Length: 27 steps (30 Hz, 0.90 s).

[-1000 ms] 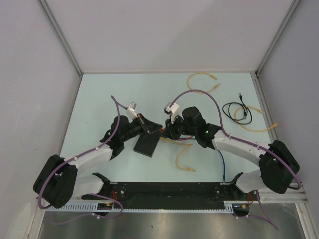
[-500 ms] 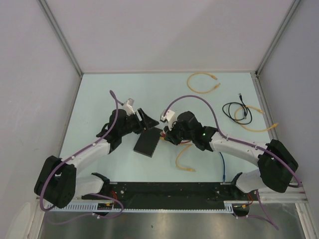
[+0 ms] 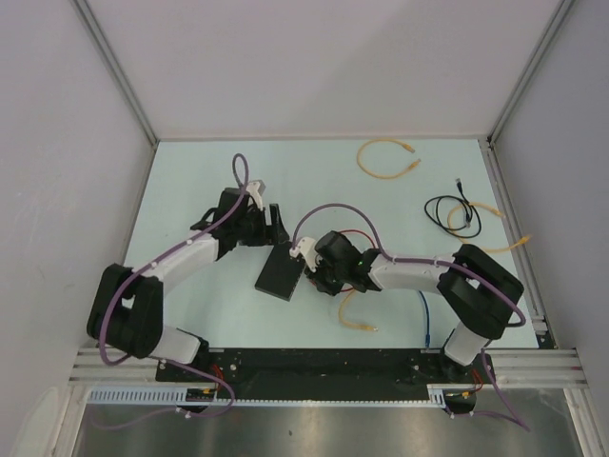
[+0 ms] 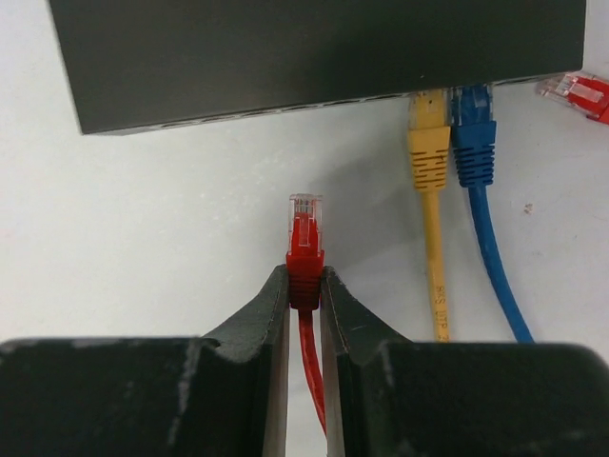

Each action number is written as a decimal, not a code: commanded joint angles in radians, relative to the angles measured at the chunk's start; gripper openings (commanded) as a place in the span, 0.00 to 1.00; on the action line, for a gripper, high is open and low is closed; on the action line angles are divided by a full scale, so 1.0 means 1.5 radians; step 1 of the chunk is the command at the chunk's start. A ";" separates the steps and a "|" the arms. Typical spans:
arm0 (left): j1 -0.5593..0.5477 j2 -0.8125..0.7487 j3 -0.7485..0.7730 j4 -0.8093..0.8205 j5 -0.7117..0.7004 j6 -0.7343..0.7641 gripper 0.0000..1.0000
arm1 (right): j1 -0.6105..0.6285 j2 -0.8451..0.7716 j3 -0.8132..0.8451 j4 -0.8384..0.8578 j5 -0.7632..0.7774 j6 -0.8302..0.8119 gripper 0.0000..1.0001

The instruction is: Insert the plug into the switch port

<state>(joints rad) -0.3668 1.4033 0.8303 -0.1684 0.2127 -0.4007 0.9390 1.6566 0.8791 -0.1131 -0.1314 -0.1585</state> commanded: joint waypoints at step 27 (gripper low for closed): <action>0.012 0.183 0.074 -0.048 0.136 0.143 0.73 | -0.002 0.120 0.163 -0.050 0.065 -0.021 0.00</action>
<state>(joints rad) -0.3546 1.6650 0.9047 -0.2352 0.3679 -0.2211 0.9154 1.8187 1.0710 -0.1806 -0.0814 -0.1589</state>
